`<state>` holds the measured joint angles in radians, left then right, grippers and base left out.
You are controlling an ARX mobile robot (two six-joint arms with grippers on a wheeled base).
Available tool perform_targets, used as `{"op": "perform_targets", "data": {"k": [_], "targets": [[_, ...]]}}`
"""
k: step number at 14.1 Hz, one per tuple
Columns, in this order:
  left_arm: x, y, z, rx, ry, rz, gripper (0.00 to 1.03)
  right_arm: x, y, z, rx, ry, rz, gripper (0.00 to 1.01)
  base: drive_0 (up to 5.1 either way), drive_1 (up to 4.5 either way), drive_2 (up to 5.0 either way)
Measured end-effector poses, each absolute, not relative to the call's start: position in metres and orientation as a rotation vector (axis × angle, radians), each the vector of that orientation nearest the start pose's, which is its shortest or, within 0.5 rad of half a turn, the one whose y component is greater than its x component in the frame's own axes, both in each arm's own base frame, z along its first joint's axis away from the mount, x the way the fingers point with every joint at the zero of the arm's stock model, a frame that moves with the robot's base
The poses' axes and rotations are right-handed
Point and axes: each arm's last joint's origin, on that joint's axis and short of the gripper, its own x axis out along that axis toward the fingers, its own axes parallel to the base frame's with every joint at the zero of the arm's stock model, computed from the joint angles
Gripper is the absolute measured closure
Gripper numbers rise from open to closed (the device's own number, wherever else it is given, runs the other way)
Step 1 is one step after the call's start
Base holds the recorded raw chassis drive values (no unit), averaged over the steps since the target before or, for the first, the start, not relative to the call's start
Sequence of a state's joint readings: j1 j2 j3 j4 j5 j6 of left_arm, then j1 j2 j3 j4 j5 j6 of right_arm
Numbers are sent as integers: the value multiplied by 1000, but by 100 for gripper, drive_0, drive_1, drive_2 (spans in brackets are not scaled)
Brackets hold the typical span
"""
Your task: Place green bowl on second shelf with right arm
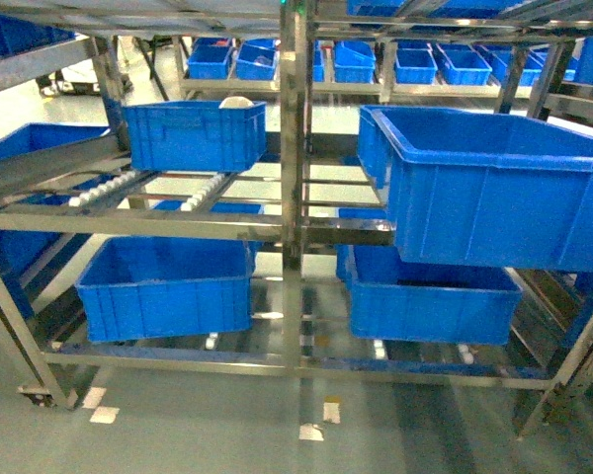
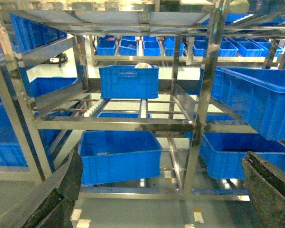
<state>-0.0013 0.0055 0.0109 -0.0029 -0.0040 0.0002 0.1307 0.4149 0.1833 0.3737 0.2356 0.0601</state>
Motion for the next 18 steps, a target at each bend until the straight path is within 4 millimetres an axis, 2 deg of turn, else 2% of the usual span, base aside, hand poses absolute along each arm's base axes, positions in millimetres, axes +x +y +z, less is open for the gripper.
{"op": "perform_targets", "data": {"k": [2, 18], "targets": [[97, 0, 166, 1, -2, 2, 5, 125, 10, 226, 86, -144, -101, 99, 0, 0, 0], [97, 0, 167, 0, -4, 0, 5, 125, 9, 226, 87, -148, -101, 99, -4, 428, -436]]}}
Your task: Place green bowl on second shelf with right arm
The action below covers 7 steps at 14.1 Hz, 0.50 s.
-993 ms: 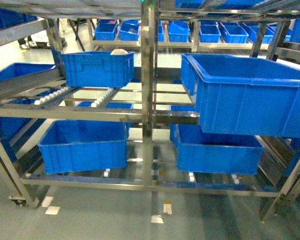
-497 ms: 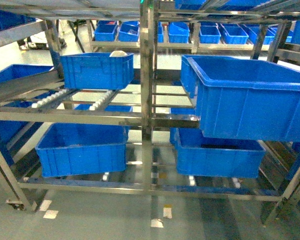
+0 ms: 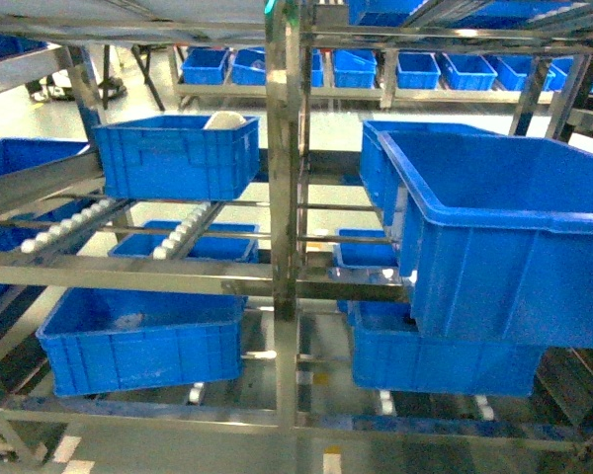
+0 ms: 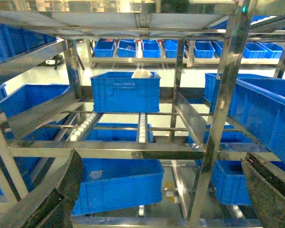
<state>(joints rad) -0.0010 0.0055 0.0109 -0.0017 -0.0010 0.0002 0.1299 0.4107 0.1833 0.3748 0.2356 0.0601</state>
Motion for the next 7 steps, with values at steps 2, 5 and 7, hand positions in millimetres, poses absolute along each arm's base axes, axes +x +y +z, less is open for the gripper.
{"op": "perform_targets", "data": {"k": [2, 5, 7], "targets": [[97, 0, 166, 0, -2, 0, 5, 125, 10, 226, 87, -147, -100, 99, -2, 432, -435], [97, 0, 166, 1, 0, -2, 5, 125, 10, 226, 86, -146, -100, 99, 0, 433, -433], [97, 0, 166, 0, -1, 0, 5, 125, 10, 226, 87, -147, -100, 99, 0, 217, -217]]}}
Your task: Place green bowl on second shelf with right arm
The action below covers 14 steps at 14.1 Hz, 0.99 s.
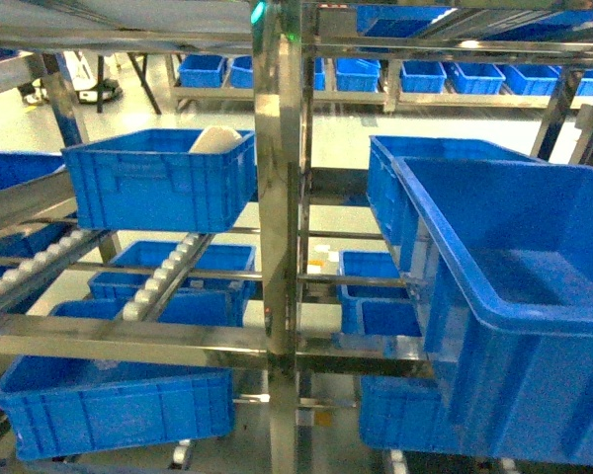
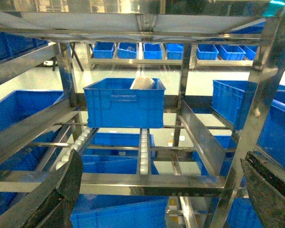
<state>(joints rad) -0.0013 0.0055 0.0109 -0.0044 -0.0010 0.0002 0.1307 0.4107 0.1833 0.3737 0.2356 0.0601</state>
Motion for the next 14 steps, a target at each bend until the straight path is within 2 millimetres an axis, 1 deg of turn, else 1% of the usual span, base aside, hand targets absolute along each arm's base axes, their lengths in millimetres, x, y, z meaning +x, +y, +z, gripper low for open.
{"op": "perform_targets", "data": {"k": [8, 12, 13, 14], "targets": [[97, 0, 167, 0, -7, 0, 5, 126, 10, 225, 85, -141, -101, 99, 0, 0, 0], [97, 0, 166, 0, -1, 0, 5, 125, 10, 226, 87, -149, -100, 99, 441, -224, -224], [97, 0, 166, 0, -1, 1, 5, 125, 10, 226, 87, -148, -102, 99, 0, 0, 0], [97, 0, 166, 0, -1, 0, 5, 125, 10, 226, 87, -147, -102, 99, 0, 335, -335]]}}
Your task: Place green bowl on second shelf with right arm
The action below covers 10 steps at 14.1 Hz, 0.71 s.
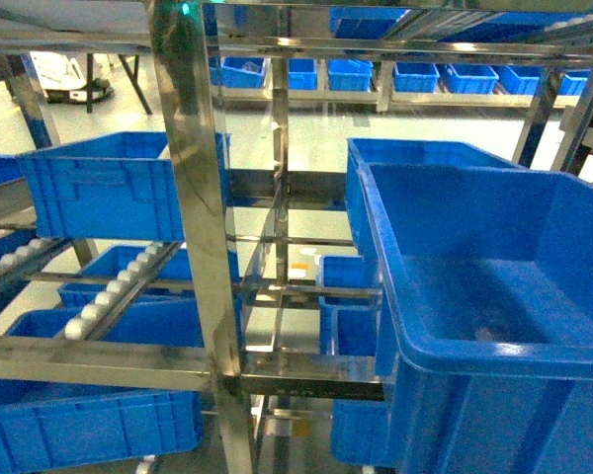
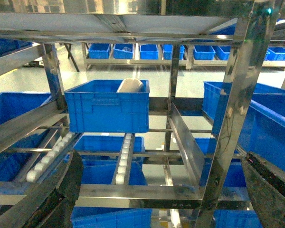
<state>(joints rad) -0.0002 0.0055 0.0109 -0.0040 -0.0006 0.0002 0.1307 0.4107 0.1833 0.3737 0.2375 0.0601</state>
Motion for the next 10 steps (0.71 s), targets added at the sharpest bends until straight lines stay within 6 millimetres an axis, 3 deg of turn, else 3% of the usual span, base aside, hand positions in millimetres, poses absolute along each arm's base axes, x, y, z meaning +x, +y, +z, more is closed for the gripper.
{"op": "perform_targets", "data": {"k": [2, 10], "targets": [[97, 0, 166, 0, -2, 0, 5, 125, 10, 226, 87, -147, -102, 99, 0, 405, -404], [97, 0, 166, 1, -2, 0, 5, 126, 9, 226, 85, -146, -95, 99, 0, 0, 0]]}}
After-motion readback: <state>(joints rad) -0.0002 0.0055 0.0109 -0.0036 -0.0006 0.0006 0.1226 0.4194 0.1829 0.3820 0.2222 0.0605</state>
